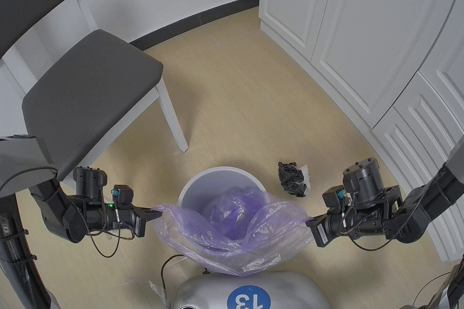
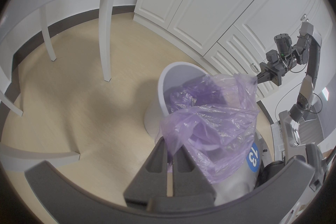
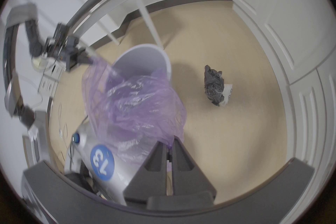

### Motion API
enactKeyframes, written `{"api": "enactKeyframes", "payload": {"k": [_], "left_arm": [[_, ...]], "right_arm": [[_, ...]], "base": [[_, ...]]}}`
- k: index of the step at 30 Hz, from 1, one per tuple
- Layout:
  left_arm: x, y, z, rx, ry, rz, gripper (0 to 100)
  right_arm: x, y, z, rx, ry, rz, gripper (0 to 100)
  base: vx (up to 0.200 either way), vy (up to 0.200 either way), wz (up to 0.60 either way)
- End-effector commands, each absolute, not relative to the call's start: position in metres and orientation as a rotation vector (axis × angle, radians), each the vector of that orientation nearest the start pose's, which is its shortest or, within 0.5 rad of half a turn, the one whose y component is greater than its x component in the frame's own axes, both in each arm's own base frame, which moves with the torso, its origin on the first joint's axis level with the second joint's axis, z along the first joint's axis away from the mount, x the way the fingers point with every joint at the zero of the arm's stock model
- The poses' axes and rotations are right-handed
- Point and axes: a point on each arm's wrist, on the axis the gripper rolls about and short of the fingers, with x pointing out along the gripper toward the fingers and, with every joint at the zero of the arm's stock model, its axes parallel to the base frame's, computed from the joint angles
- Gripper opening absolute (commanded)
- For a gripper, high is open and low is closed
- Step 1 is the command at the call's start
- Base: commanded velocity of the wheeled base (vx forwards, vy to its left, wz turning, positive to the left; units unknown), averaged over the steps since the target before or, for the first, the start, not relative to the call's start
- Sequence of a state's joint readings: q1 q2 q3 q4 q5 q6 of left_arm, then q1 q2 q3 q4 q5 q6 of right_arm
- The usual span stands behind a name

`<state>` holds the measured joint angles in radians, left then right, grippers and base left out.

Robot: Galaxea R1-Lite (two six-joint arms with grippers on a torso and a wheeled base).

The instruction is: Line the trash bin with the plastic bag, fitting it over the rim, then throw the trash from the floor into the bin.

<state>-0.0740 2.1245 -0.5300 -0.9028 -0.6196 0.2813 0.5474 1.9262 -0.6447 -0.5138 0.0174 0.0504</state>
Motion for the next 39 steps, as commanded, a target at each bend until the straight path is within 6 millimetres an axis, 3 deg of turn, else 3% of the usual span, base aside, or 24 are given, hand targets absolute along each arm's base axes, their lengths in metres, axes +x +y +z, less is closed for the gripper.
{"api": "enactKeyframes", "payload": {"k": [1, 5, 10, 15, 25, 31, 39], "left_arm": [[0.326, -0.028, -0.006, 0.053, 0.521, -0.699, 0], [0.332, -0.026, -0.002, 0.012, 0.436, -0.653, 0], [0.332, -0.030, 0.006, -0.044, 0.367, -0.629, 0], [0.330, -0.037, 0.015, -0.043, 0.340, -0.649, 0], [0.306, -0.039, 0.035, -0.030, 0.350, -0.663, 0], [0.296, -0.039, 0.032, 0.032, 0.408, -0.680, 0], [0.293, -0.044, 0.008, 0.107, 0.535, -0.753, 0]], "right_arm": [[0.280, 0.172, 0.045, -0.069, 0.723, 0.477, 0], [0.281, 0.172, 0.047, -0.060, 0.688, 0.473, 0], [0.268, 0.165, 0.049, -0.118, 0.691, 0.491, 0], [0.252, 0.144, 0.060, -0.236, 0.665, 0.517, 0], [0.224, 0.132, 0.067, -0.404, 0.689, 0.602, 0], [0.213, 0.131, 0.066, -0.433, 0.696, 0.666, 0], [0.214, 0.139, 0.051, -0.459, 0.747, 0.693, 0]], "base": [[0.000, 0.000, 0.00], [0.000, 0.000, 0.00], [0.000, 0.000, 0.00], [0.000, 0.000, 0.00], [0.000, 0.000, 0.00], [0.000, 0.000, 0.00], [0.000, 0.000, 0.00]]}}
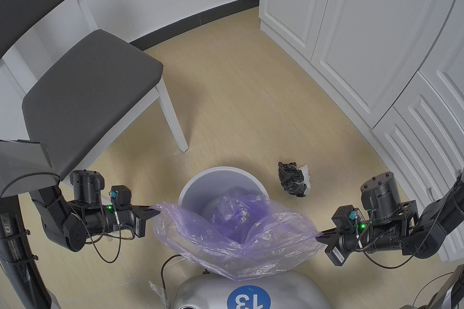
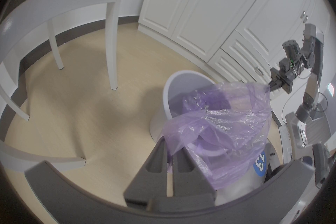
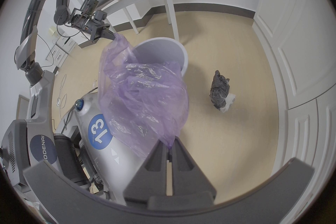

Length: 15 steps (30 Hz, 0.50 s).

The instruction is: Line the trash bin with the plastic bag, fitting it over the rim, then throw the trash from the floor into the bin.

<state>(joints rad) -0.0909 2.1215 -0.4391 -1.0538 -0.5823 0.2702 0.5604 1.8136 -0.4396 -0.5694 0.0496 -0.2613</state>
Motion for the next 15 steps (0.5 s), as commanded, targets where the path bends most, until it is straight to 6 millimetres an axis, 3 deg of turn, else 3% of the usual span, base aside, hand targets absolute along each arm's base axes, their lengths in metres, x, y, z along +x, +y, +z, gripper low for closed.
{"api": "enactKeyframes", "payload": {"k": [1, 10, 15], "left_arm": [[0.294, -0.044, 0.007, 0.107, 0.537, -0.753, 0], [0.311, -0.046, -0.015, 0.131, 0.371, -0.751, 0], [0.312, -0.046, -0.015, 0.102, 0.331, -0.740, 0]], "right_arm": [[0.215, 0.140, 0.050, -0.460, 0.748, 0.693, 0], [0.240, 0.140, 0.031, -0.416, 0.788, 0.637, 0], [0.249, 0.139, 0.027, -0.391, 0.739, 0.614, 0]], "base": [[0.000, 0.000, 0.00], [0.000, 0.000, 0.00], [0.000, 0.000, 0.00]]}}
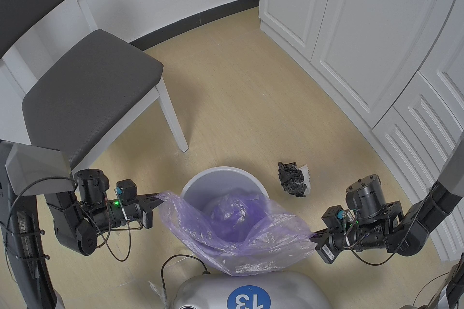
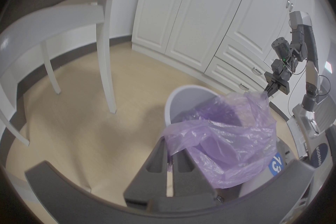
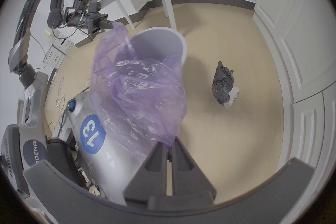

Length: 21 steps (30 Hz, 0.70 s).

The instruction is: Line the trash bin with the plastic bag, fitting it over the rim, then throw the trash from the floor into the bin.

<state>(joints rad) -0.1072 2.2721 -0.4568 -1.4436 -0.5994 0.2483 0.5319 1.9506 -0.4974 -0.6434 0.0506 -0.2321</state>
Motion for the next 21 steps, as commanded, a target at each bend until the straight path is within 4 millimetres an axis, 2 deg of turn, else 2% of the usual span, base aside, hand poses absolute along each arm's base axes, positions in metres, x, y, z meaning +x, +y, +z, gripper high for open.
{"api": "enactKeyframes", "payload": {"k": [1, 3, 5, 11, 14, 16, 21], "left_arm": [[0.313, -0.046, -0.013, 0.099, 0.327, -0.738, 0], [0.314, -0.044, -0.011, 0.098, 0.318, -0.727, 0], [0.314, -0.037, -0.006, 0.096, 0.311, -0.709, 0], [0.313, -0.036, -0.007, 0.086, 0.307, -0.740, 0], [0.312, -0.035, -0.005, 0.083, 0.300, -0.758, 0], [0.312, -0.036, -0.004, 0.082, 0.290, -0.766, 0], [0.311, -0.036, -0.001, 0.091, 0.250, -0.774, 0]], "right_arm": [[0.251, 0.138, 0.026, -0.387, 0.728, 0.609, 0], [0.251, 0.137, 0.026, -0.380, 0.711, 0.603, 0], [0.244, 0.136, 0.022, -0.397, 0.719, 0.619, 0], [0.220, 0.145, 0.015, -0.448, 0.739, 0.733, 0], [0.221, 0.143, 0.013, -0.471, 0.717, 0.738, 0], [0.229, 0.135, 0.003, -0.499, 0.729, 0.718, 0], [0.234, 0.129, -0.011, -0.560, 0.750, 0.733, 0]], "base": [[0.000, 0.000, 0.00], [0.000, 0.000, 0.00], [0.000, 0.000, 0.00], [0.000, 0.000, 0.00], [0.000, 0.000, 0.00], [0.000, 0.000, 0.00], [0.000, 0.000, 0.00]]}}
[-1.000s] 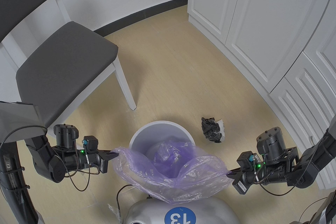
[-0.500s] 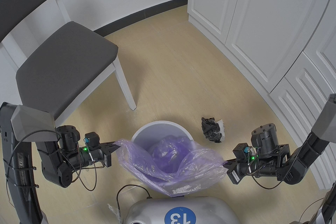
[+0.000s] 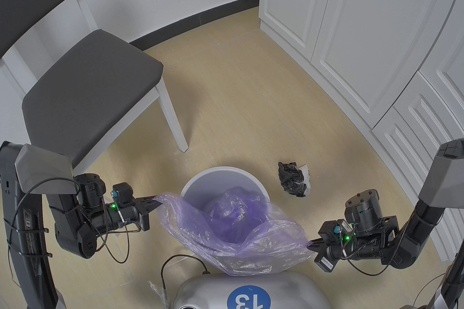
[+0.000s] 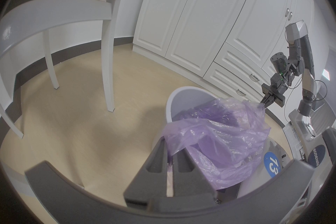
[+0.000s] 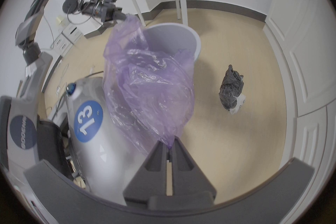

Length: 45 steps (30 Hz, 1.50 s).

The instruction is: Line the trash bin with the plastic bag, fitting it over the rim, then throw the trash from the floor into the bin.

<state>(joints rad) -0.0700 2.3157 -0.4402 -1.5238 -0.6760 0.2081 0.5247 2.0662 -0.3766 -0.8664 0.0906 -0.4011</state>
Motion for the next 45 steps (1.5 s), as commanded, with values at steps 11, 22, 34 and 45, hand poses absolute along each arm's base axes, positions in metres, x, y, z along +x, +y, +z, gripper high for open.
{"api": "enactKeyframes", "payload": {"k": [11, 22, 34, 45], "left_arm": [[0.311, -0.039, -0.001, 0.066, 0.249, -0.778, 0], [0.304, -0.050, 0.003, 0.041, 0.265, -0.811, 0], [0.310, -0.042, -0.004, 0.033, 0.275, -0.782, 0], [0.315, -0.033, -0.018, 0.024, 0.302, -0.755, 100]], "right_arm": [[0.243, 0.134, -0.039, -0.566, 0.759, 0.735, 100], [0.235, 0.090, 0.011, -0.655, 0.576, 0.755, 100], [0.252, 0.144, 0.102, -0.326, 0.256, 0.761, 100], [0.271, 0.240, 0.109, -0.381, 0.324, 0.871, 100]], "base": [[0.000, 0.000, 0.00], [0.000, 0.000, 0.00], [0.000, 0.000, 0.00], [0.000, 0.000, 0.00]]}}
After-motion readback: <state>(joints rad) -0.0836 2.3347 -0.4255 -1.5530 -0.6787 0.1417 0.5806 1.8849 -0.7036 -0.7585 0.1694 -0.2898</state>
